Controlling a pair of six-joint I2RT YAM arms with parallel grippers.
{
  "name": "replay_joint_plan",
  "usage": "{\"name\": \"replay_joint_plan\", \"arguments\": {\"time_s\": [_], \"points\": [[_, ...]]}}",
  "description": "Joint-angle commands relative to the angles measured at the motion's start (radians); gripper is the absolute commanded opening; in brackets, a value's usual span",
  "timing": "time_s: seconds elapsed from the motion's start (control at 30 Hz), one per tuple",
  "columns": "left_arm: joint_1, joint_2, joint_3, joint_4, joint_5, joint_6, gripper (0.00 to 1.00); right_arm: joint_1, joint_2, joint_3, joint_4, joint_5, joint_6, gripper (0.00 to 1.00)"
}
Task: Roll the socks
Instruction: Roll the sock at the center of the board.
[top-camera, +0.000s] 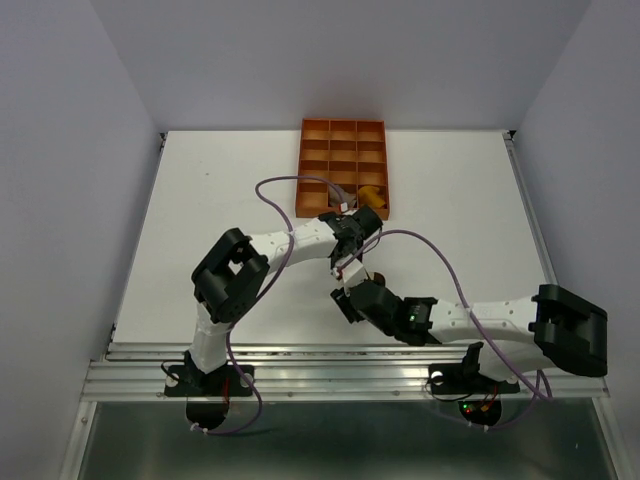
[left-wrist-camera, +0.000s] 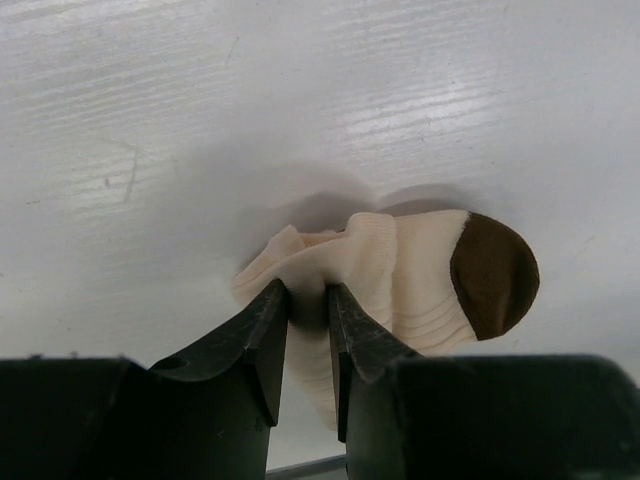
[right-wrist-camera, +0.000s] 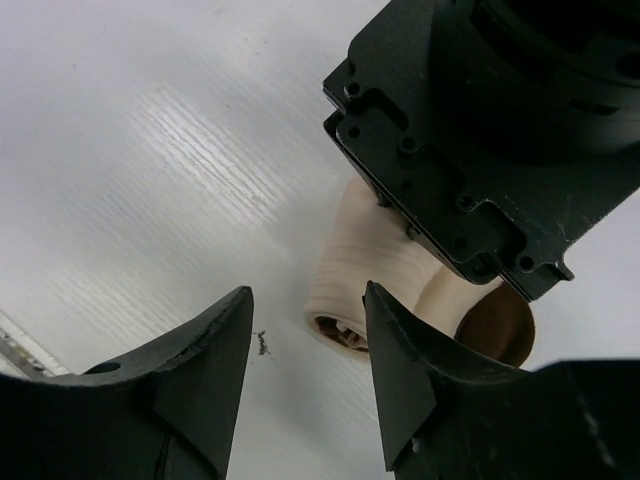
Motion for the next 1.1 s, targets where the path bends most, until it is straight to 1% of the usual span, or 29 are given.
{"name": "replay_joint_plan", "arguments": {"time_s": [0.0,0.27,0.37,0.5,0.6,0.63,0.7,0.73,0.77,0.8,0.87,0.97,1.03,1.07], "points": [[-0.034,0.032,0.001,-0.091,-0.002,0.004,0.32,0.0,0.051,0.068,0.012,0.063,-0.056,0.54],[-0.034,0.032,0.012,-0.089,0.025,0.006,0.32,0.0,0.126,0.061,0.038,0.084,-0.06,0.55],[-0.034,0.034,0.012,-0.092,0.029,0.004,0.32,0.0,0.164,0.069,0.005,0.102,-0.043,0.55],[-0.034,0.031,0.009,-0.091,0.036,0.003,0.32,0.0,0.187,0.06,-0.011,0.079,0.009,0.54],[-0.031,0.029,0.014,-0.095,0.038,0.003,0.32,0.0,0.222,0.083,-0.06,0.132,0.066,0.54],[-0.03,0.026,0.018,-0.097,0.039,0.003,0.32,0.0,0.235,0.092,-0.076,0.142,0.11,0.52],[-0.028,0.02,0.02,-0.1,0.038,0.001,0.32,0.0,0.256,0.129,-0.167,0.178,0.164,0.49],[-0.024,0.013,0.018,-0.1,0.038,0.0,0.32,0.0,0.282,0.141,-0.223,0.208,0.225,0.47],[-0.02,0.009,0.017,-0.101,0.036,0.0,0.32,0.0,0.295,0.15,-0.244,0.208,0.246,0.47],[-0.017,0.003,0.014,-0.101,0.033,0.0,0.32,0.0,0.316,0.164,-0.26,0.24,0.297,0.46],[-0.011,-0.003,0.009,-0.105,0.03,-0.002,0.32,0.0,0.333,0.175,-0.316,0.297,0.345,0.42],[-0.007,-0.009,0.004,-0.105,0.029,0.001,0.32,0.0,0.354,0.192,-0.386,0.336,0.433,0.36],[-0.005,-0.009,0.007,-0.106,0.032,0.004,0.32,0.0,0.362,0.204,-0.422,0.369,0.498,0.29],[-0.004,-0.012,0.007,-0.106,0.029,0.006,0.32,0.0,0.374,0.212,-0.464,0.394,0.52,0.2]]}}
